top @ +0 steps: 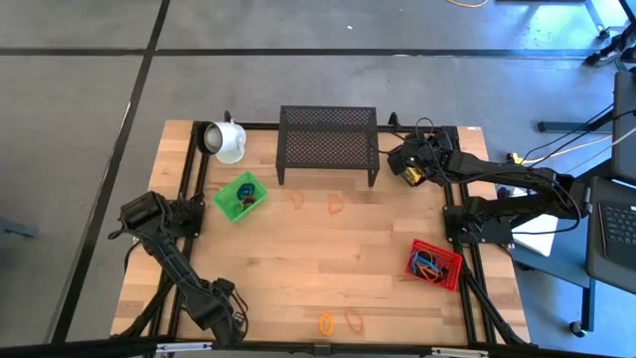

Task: Pick & Place Office Desk Supplies
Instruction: Put the black rubber band into the red bin

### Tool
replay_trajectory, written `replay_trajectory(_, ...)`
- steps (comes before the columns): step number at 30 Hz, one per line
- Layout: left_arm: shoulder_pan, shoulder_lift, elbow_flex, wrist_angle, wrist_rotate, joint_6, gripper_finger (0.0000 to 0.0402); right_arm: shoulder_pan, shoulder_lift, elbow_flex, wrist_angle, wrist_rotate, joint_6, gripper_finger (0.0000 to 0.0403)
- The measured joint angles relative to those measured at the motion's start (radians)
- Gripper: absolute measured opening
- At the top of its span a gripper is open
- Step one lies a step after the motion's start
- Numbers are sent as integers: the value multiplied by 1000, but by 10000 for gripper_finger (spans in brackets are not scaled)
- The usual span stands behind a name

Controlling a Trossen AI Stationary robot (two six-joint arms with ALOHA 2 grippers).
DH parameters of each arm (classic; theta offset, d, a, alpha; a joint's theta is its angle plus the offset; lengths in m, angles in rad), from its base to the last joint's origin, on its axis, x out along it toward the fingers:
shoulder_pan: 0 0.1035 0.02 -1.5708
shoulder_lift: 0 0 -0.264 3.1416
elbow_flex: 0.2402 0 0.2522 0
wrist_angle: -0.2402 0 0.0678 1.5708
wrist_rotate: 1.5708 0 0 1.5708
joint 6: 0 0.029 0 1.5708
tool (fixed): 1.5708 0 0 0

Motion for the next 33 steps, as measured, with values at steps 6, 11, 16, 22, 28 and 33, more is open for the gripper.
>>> replay_trajectory(6, 6, -10, -2, -3, -8, 61, 3, 0, -7, 0, 0, 53, -57, 236)
replay_trajectory(11, 40, -51, -6, -49, -119, 153, 2, 19, -47, 30, -34, 62, -78, 235)
replay_trajectory(16, 99, -96, -6, -65, -323, 300, 3, 78, -83, 107, -52, -51, -59, 235)
replay_trajectory(22, 206, -133, -5, -57, -595, 541, 3, 168, -92, 153, -44, -256, -2, 235)
replay_trajectory(28, 327, -154, -4, 35, -811, 853, 3, 295, -92, 138, -45, -339, 82, 235)
replay_trajectory(33, 430, -155, -3, 224, -902, 1171, 4, 406, -89, 122, -44, -325, 160, 235)
